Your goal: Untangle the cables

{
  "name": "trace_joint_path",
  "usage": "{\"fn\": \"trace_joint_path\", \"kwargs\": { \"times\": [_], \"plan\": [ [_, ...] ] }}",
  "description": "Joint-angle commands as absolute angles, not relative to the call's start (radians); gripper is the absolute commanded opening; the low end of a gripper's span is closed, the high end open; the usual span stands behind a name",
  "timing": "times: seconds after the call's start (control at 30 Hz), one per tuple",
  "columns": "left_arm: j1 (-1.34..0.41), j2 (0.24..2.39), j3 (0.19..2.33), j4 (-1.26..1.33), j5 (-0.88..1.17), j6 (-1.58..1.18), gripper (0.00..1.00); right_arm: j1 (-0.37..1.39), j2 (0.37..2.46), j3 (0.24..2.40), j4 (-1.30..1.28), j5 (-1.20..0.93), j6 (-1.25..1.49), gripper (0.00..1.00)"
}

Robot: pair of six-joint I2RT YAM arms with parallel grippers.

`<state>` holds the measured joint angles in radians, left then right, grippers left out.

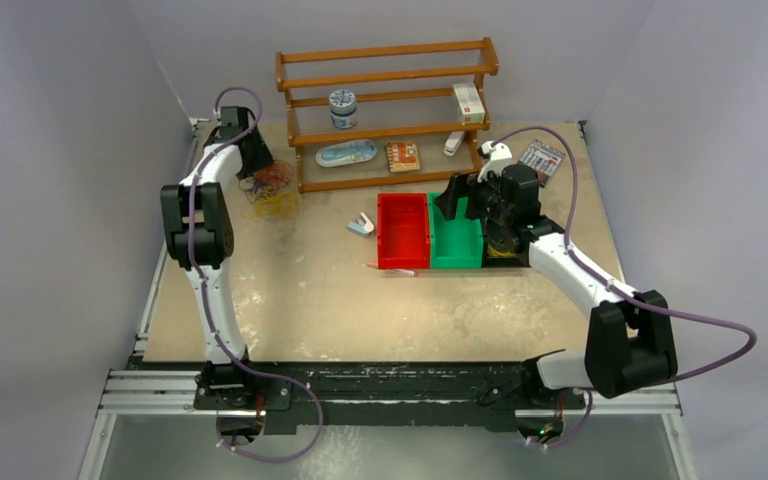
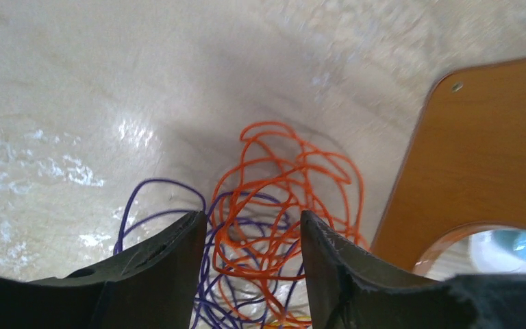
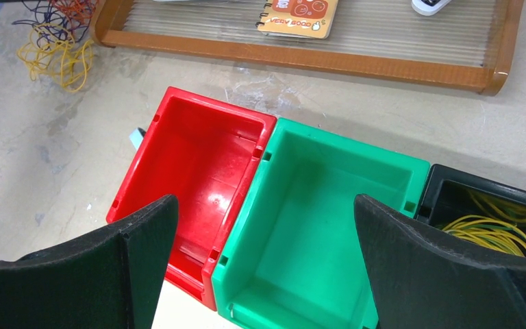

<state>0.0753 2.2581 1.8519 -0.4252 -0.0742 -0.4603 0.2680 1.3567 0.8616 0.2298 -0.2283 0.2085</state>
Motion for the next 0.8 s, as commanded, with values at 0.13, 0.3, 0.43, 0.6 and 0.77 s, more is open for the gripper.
{"fn": "trace_joint_path", "kwargs": {
  "times": [0.13,0.3,0.43,0.6,0.77],
  "plan": [
    [0.046,2.115,1.673,-0.384,-0.109,-0.459,0.37,0.268,1.359,0.887,0.255,-0.258,0.202,1.00],
    [0.030,1.993,1.499,-0.316,-0.120,-0.496,0.25,0.268,1.368,0.889,0.258,-0.270,0.203,0.99],
    [0.013,1.888,1.365,-0.278,-0.120,-0.524,0.16,0.268,1.371,0.889,0.258,-0.274,0.204,0.99],
    [-0.047,1.759,1.192,-0.237,-0.143,-0.561,0.10,0.268,1.378,0.895,0.254,-0.272,0.205,0.99],
    [-0.103,1.673,1.045,-0.217,-0.177,-0.580,0.09,0.268,1.382,0.902,0.243,-0.273,0.204,0.99]
  ]
}}
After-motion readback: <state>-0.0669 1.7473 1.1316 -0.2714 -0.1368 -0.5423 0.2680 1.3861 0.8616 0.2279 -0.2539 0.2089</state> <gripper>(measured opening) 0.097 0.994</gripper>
